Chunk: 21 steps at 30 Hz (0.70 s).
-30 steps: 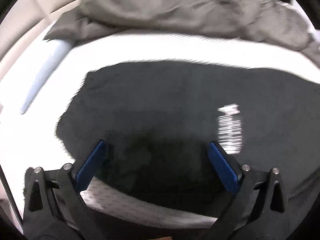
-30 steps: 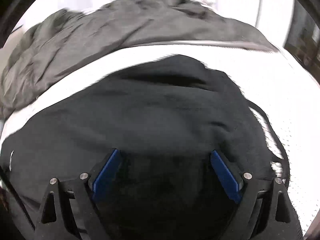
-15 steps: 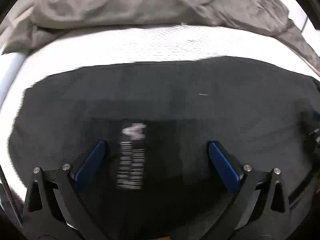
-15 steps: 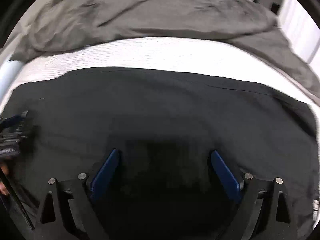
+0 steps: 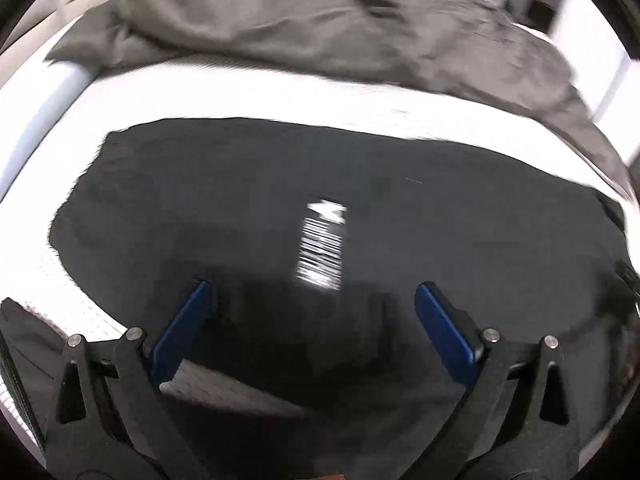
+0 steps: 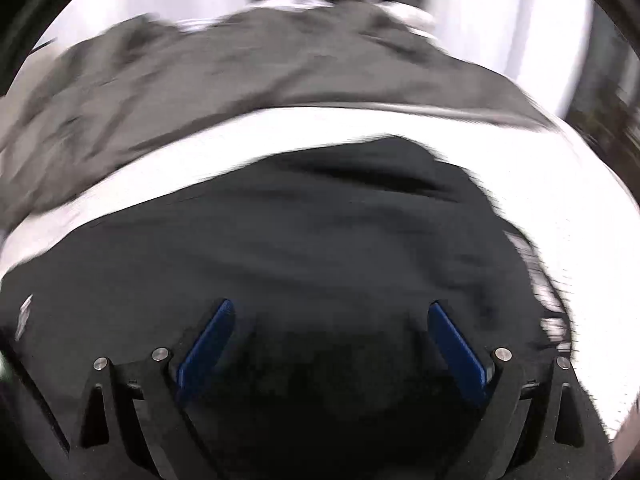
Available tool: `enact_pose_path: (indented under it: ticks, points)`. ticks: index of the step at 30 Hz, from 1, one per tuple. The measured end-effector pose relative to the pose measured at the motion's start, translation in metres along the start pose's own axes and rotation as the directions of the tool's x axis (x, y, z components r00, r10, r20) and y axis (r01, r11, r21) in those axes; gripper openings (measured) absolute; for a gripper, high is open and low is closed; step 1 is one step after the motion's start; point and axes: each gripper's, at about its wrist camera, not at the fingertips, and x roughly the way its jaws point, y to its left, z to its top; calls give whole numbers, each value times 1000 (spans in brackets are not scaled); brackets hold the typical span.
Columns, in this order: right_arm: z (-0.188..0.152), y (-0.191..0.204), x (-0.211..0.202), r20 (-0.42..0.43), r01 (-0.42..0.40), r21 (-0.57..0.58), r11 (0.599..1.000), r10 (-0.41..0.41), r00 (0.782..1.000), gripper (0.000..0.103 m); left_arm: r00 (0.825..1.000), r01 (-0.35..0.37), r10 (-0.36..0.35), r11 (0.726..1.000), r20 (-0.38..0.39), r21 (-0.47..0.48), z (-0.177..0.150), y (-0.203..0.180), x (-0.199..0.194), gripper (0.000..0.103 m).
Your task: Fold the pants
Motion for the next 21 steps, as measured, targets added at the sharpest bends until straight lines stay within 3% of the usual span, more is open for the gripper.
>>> enact_pose_path:
  ticks: [2, 4, 5, 7, 9, 11, 13, 15, 18, 21]
  points:
    - [-8, 29, -1, -25, -113, -67, 991, 112, 993, 99, 999, 33, -33, 999, -22, 22, -17, -13, -6, 102]
    - [-15, 52, 8, -84, -190, -124, 974, 180, 980, 99, 997, -31, 34, 998, -71, 53, -32, -18, 7, 102]
    - [-19, 58, 16, -110, -167, -164, 972, 150, 983, 99, 995, -72, 76, 996, -65, 60, -37, -16, 9, 102]
    - [-26, 51, 26, -103, -24, -215, 976, 2, 995, 99, 995, -98, 99, 994, -27, 39, -43, -6, -2, 102]
    - [-25, 24, 26, -94, 21, -158, 987, -37, 995, 99, 982, -188, 188, 982, 6, 12, -44, 7, -15, 102]
    - [-22, -12, 16, -75, 68, -52, 996, -72, 995, 99, 973, -223, 225, 974, 45, -43, -49, 22, -31, 101]
    - [-24, -31, 3, -43, 95, -18, 995, -96, 994, 99, 983, -165, 170, 983, 64, -83, -56, 34, -50, 101]
    - [-34, -34, -16, -32, 51, -26, 998, -52, 998, 99, 983, -152, 158, 986, 97, -66, -66, 32, -70, 101]
    - [-55, -11, -55, 7, -81, -83, 993, 82, 997, 99, 988, -72, 71, 997, 140, 2, -94, 8, -103, 102]
    - [-86, 25, -92, 32, -195, -176, 965, 204, 979, 99, 993, 19, -28, 996, 118, 82, -125, -16, -113, 102]
